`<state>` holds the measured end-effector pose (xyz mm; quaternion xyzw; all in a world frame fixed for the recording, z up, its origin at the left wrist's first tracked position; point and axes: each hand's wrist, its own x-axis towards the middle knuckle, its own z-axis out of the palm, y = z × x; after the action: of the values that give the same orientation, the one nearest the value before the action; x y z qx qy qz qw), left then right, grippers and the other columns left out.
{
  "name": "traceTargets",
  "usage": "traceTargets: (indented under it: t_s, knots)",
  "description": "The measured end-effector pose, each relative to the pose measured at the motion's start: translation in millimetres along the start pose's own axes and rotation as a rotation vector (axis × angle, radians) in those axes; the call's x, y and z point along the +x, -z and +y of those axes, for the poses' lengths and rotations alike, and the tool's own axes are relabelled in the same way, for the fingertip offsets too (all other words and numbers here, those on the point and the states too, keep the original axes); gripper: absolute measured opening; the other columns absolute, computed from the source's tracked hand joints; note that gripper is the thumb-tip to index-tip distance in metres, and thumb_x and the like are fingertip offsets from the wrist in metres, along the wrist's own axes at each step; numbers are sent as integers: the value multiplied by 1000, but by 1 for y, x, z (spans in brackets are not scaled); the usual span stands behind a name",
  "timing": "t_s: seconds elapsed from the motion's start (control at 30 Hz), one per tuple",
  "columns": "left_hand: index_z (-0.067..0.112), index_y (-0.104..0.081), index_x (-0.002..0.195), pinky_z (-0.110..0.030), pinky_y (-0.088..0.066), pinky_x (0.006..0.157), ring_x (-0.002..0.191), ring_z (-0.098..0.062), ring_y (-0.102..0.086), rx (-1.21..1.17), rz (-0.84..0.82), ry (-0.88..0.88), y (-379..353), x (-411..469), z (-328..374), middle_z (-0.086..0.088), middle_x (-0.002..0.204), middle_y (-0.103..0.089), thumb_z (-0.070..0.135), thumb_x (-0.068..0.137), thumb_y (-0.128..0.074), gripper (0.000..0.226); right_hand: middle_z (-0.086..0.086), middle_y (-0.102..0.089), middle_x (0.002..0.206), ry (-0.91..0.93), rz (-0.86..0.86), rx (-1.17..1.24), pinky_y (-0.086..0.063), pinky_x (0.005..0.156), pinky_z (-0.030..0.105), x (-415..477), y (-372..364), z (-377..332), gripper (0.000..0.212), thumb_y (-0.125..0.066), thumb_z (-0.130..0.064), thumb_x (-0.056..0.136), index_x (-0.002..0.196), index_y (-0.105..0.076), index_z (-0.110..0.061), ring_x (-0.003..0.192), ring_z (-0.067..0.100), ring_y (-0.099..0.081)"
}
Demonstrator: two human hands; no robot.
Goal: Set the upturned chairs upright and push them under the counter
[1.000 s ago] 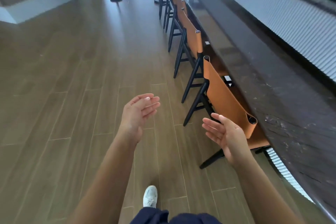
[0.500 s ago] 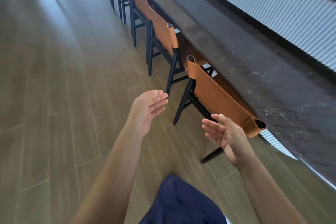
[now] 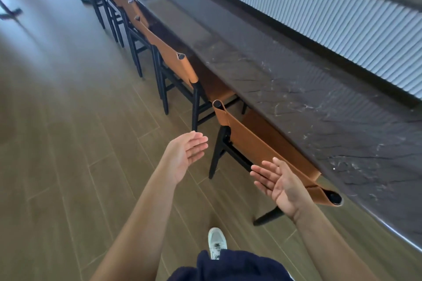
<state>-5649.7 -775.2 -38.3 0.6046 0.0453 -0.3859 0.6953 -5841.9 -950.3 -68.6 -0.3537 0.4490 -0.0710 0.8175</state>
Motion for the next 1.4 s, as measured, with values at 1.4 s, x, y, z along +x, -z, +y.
traceTargets:
  t_s: [1.4]
  knots:
    - [-3,-50,107,-51,-54,85,82,-36,-58,42,-138,576,-96,205,8,-21,98,-53,-14,84,-46,26,20,-48,100,181,909,784,-54,84,59,111,-56,-26,29,-40,18,86,108,-47,1,91,39,-55]
